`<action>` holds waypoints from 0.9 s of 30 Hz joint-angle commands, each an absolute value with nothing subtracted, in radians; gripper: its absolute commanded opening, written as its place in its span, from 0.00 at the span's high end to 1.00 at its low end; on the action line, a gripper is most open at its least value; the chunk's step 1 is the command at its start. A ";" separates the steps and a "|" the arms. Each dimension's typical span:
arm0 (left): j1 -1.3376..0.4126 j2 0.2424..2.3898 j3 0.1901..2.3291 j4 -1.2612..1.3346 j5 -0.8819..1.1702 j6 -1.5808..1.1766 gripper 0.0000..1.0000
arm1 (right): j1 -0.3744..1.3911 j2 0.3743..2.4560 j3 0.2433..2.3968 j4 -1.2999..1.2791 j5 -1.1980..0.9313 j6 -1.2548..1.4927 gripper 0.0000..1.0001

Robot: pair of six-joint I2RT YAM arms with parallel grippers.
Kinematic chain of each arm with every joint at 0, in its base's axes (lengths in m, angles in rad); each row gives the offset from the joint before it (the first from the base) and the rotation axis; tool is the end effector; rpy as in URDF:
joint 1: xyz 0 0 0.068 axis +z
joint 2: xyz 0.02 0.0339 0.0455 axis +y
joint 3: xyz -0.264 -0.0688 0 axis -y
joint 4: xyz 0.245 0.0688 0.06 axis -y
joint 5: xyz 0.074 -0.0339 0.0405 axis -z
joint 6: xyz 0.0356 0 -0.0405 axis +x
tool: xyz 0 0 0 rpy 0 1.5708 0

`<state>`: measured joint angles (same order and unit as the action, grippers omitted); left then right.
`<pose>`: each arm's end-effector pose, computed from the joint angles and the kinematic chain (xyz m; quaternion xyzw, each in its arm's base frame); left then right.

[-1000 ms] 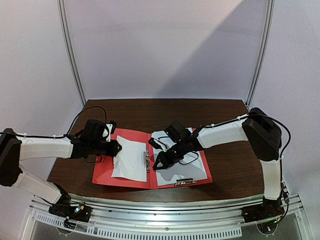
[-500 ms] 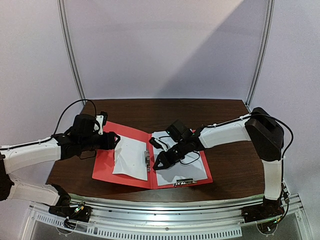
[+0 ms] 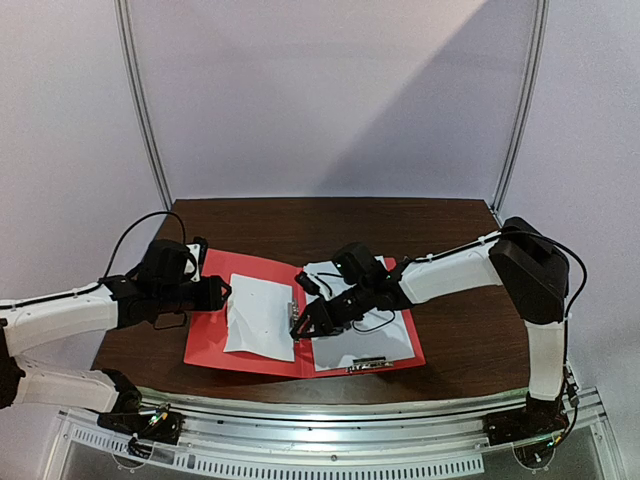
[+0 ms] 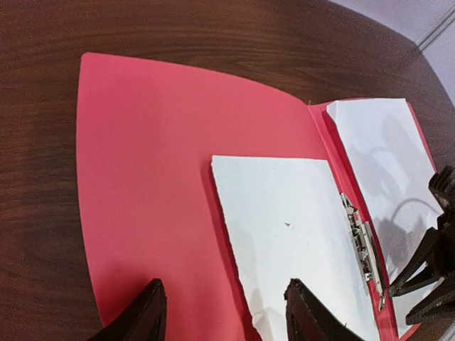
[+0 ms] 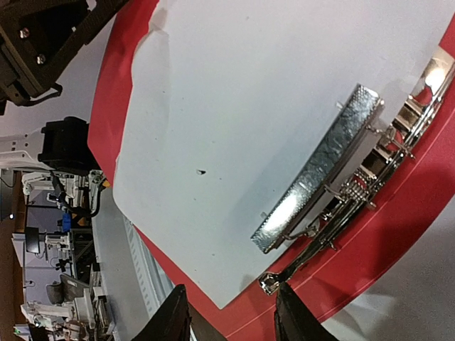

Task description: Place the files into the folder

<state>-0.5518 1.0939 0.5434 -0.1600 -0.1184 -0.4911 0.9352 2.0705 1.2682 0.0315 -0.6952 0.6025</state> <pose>0.1912 -0.1127 0.1997 0.0029 0.9076 -0.1607 0.3877 0.2385 0.3617 0.1402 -0.2742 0.8321 0.4801 0.0450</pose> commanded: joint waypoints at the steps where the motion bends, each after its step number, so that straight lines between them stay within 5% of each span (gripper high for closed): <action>1: -0.546 1.058 0.528 -0.177 -0.130 -0.504 0.43 | 0.940 2.069 1.275 0.094 -0.724 0.685 0.60; 27: -0.546 1.040 0.519 -0.186 -0.140 -0.489 0.43 | 0.942 2.116 1.269 0.066 -0.703 0.741 0.53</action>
<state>-0.5518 1.0489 0.5392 -0.1642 -0.1280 -0.4984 0.9352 2.0838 1.2682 0.0540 -0.6914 0.7223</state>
